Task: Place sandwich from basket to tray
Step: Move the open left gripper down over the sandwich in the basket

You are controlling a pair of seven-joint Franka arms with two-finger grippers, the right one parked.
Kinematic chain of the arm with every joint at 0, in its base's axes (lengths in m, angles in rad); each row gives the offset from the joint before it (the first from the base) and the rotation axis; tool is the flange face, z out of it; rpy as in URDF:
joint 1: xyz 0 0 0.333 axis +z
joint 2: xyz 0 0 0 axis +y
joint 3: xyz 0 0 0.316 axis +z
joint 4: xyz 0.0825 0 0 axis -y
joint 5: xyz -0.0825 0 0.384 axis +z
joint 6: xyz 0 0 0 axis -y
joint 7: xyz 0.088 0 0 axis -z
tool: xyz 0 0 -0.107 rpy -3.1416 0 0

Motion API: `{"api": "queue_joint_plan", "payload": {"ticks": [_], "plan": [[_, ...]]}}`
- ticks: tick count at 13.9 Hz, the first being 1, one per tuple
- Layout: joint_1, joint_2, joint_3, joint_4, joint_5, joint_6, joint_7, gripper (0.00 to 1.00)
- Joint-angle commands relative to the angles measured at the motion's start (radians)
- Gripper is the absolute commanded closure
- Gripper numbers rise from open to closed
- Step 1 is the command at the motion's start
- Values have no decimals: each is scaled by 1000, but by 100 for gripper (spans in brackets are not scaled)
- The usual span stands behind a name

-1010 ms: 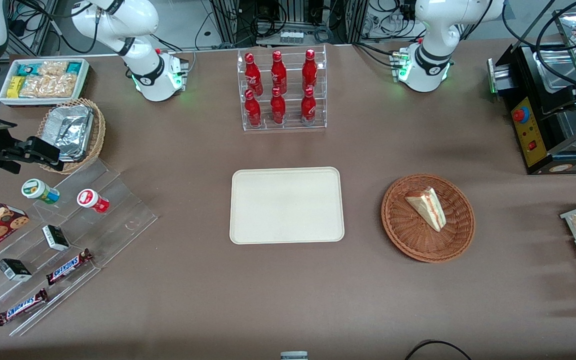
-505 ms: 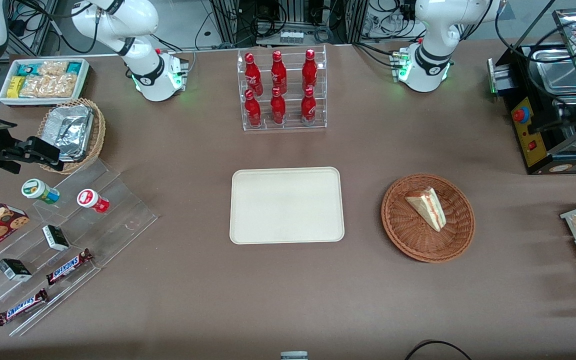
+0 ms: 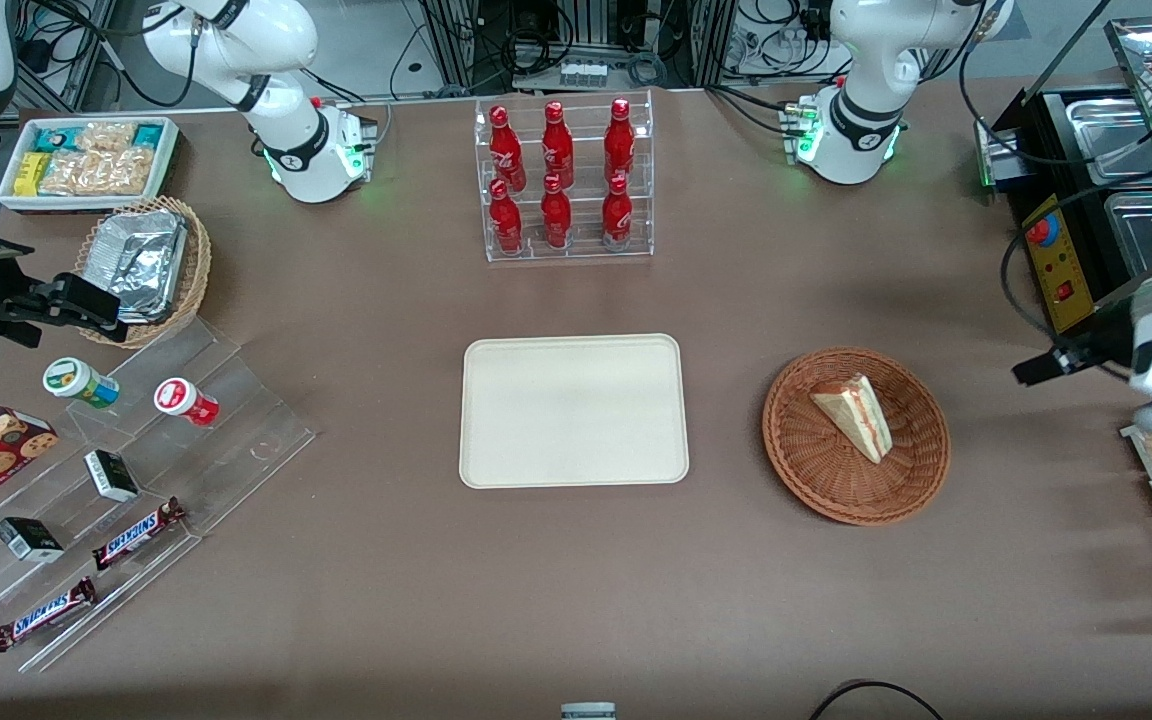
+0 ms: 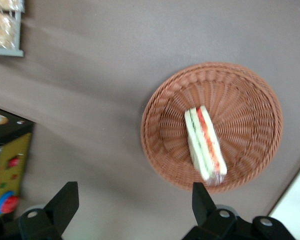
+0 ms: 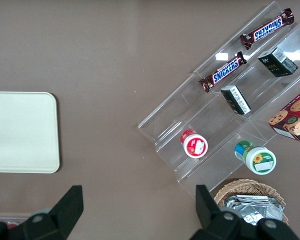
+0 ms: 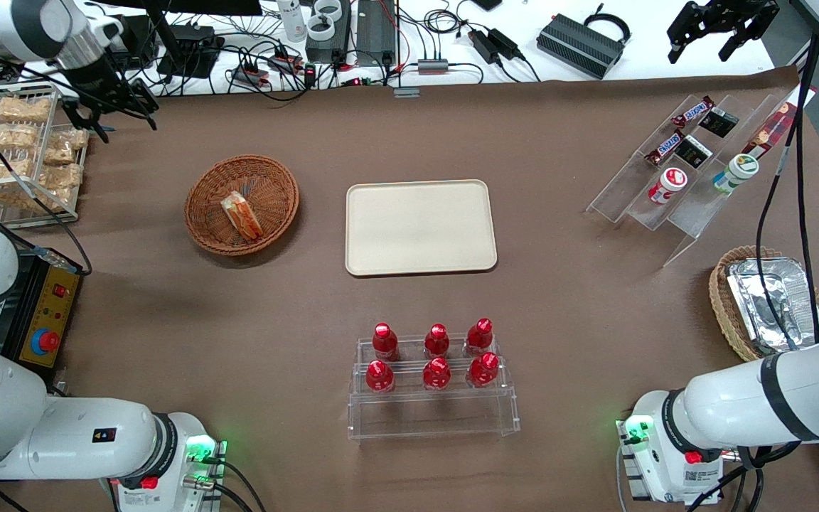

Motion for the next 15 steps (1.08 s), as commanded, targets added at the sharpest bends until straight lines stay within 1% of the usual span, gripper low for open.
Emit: {"api": "queue_joint_plan", "payload": {"ticks": [1,3,10,15], "plan": [[-25,6,-9,-122,-12,164,-151,0],[-51,21,-12,-184,-25,265,-204,0],[-178,131,-14,-210,-29,413,-355,0],[-180,124,-14,-340,-28,554,-358,0]]}}
